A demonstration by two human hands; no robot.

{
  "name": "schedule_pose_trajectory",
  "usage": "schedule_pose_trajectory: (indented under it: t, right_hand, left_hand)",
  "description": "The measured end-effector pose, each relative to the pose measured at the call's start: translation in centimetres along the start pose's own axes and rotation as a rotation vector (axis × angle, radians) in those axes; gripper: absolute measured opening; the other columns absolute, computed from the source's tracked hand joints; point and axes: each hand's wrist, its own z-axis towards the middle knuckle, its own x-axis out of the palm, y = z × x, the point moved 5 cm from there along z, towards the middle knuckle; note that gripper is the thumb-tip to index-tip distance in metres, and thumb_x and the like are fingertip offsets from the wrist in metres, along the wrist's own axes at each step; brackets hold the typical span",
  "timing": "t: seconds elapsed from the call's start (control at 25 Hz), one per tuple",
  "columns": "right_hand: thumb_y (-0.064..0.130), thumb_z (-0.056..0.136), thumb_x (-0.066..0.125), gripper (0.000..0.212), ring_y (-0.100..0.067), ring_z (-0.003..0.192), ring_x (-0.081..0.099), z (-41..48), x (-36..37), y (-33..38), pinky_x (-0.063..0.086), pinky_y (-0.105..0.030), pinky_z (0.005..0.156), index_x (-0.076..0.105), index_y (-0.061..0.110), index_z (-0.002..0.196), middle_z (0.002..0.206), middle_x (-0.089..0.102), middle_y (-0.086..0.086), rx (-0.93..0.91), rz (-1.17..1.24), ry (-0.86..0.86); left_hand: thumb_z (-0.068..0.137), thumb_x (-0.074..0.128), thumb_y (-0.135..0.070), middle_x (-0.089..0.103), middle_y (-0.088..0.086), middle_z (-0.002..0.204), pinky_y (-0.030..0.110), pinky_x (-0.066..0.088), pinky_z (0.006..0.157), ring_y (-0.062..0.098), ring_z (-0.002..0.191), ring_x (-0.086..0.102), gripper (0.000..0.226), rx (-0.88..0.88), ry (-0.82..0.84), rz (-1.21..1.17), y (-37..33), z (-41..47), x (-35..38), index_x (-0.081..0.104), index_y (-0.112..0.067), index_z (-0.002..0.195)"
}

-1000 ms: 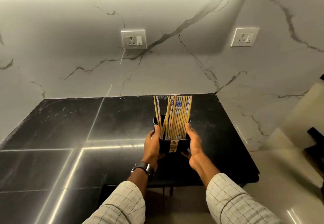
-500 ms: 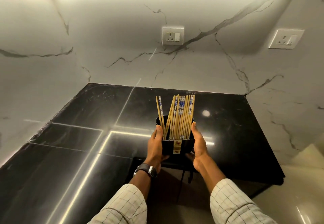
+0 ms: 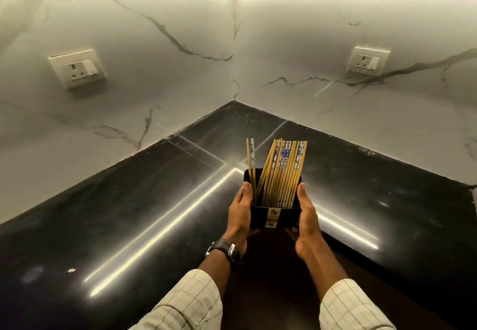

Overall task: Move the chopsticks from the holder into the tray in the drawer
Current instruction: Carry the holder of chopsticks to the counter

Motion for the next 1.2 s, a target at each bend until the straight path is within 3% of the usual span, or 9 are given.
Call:
schedule_pose_trajectory:
  t: [0.16,0.28,0.48,0.64,0.8,0.92,1.0,1.08,1.2]
  right_hand:
    - [0.089,0.08,0.045,0.072,-0.026,0.139,0.052,-3.9,5.4,-2.2,0.036,-0.059,0.118,0.067,0.045,0.132,0.144,0.063,0.005,0.019,-0.083,0.123]
    - [0.082,0.087,0.045,0.066,-0.021,0.139,0.051,-6.9,9.9,-3.9,0.034,-0.056,0.12,0.067,0.041,0.133,0.142,0.064,0.008,0.034,-0.119,0.225]
    - [0.077,0.093,0.044,0.063,-0.026,0.137,0.054,-12.1,18.4,-7.4,0.04,-0.057,0.116,0.065,0.037,0.137,0.142,0.064,0.003,0.074,-0.175,0.45]
    - [0.07,0.097,0.043,0.061,-0.029,0.128,0.062,-16.7,23.7,-10.3,0.05,-0.057,0.107,0.064,0.031,0.138,0.134,0.069,-0.002,0.117,-0.188,0.574]
    - [0.068,0.098,0.044,0.058,-0.029,0.123,0.065,-21.9,28.7,-13.2,0.054,-0.055,0.102,0.064,0.028,0.136,0.131,0.07,-0.003,0.16,-0.164,0.655]
    - [0.068,0.099,0.043,0.042,-0.021,0.112,0.069,-27.7,32.5,-15.8,0.058,-0.04,0.081,0.069,0.039,0.116,0.12,0.074,0.003,0.167,-0.173,0.664]
    - [0.068,0.099,0.043,0.038,-0.019,0.11,0.068,-30.8,34.3,-17.3,0.057,-0.036,0.077,0.069,0.041,0.107,0.117,0.074,0.006,0.182,-0.184,0.664]
    - [0.068,0.099,0.043,0.037,-0.022,0.112,0.067,-33.9,36.5,-19.0,0.058,-0.042,0.084,0.067,0.041,0.105,0.119,0.072,0.004,0.196,-0.191,0.676]
    - [0.07,0.097,0.044,0.036,-0.024,0.113,0.066,-38.5,39.6,-20.8,0.059,-0.042,0.083,0.064,0.041,0.106,0.119,0.07,0.003,0.224,-0.222,0.728]
  left_hand:
    - [0.093,0.041,-0.075,0.076,-0.004,0.123,0.044,0.064,0.081,0.02,0.106,0.075,0.058,0.046,-0.142,-0.078,0.6,-4.6,-6.5,0.066,-0.039,0.131]
    - [0.093,0.04,-0.073,0.069,0.0,0.135,0.051,0.052,0.105,0.022,0.124,0.065,0.066,0.075,-0.28,-0.095,0.9,-8.0,-11.8,0.062,-0.03,0.138]
    - [0.1,0.037,-0.065,0.058,0.002,0.15,0.051,0.036,0.119,0.024,0.14,0.051,0.064,0.109,-0.485,-0.149,1.1,-14.7,-20.8,0.054,-0.025,0.147]
    - [0.101,0.036,-0.065,0.068,0.002,0.137,0.042,0.053,0.103,0.022,0.124,0.065,0.059,0.117,-0.597,-0.185,1.6,-19.7,-26.8,0.062,-0.028,0.139]
    - [0.098,0.038,-0.068,0.071,0.003,0.129,0.042,0.059,0.09,0.022,0.114,0.07,0.058,0.098,-0.669,-0.234,2.4,-25.0,-32.7,0.064,-0.031,0.135]
    - [0.096,0.039,-0.071,0.072,0.0,0.124,0.031,0.053,0.068,0.016,0.103,0.07,0.058,0.057,-0.707,-0.253,3.2,-29.7,-38.1,0.064,-0.034,0.133]
    - [0.094,0.04,-0.073,0.072,-0.001,0.122,0.03,0.05,0.065,0.015,0.099,0.07,0.058,0.036,-0.726,-0.271,3.9,-32.2,-41.0,0.064,-0.034,0.131]
    - [0.094,0.04,-0.074,0.067,-0.007,0.128,0.031,0.051,0.067,0.013,0.101,0.067,0.059,0.052,-0.736,-0.262,4.5,-35.0,-44.1,0.061,-0.037,0.134]
    - [0.094,0.038,-0.075,0.054,-0.013,0.13,0.039,0.049,0.079,0.01,0.104,0.056,0.062,0.078,-0.775,-0.264,5.4,-38.9,-48.6,0.052,-0.041,0.144]
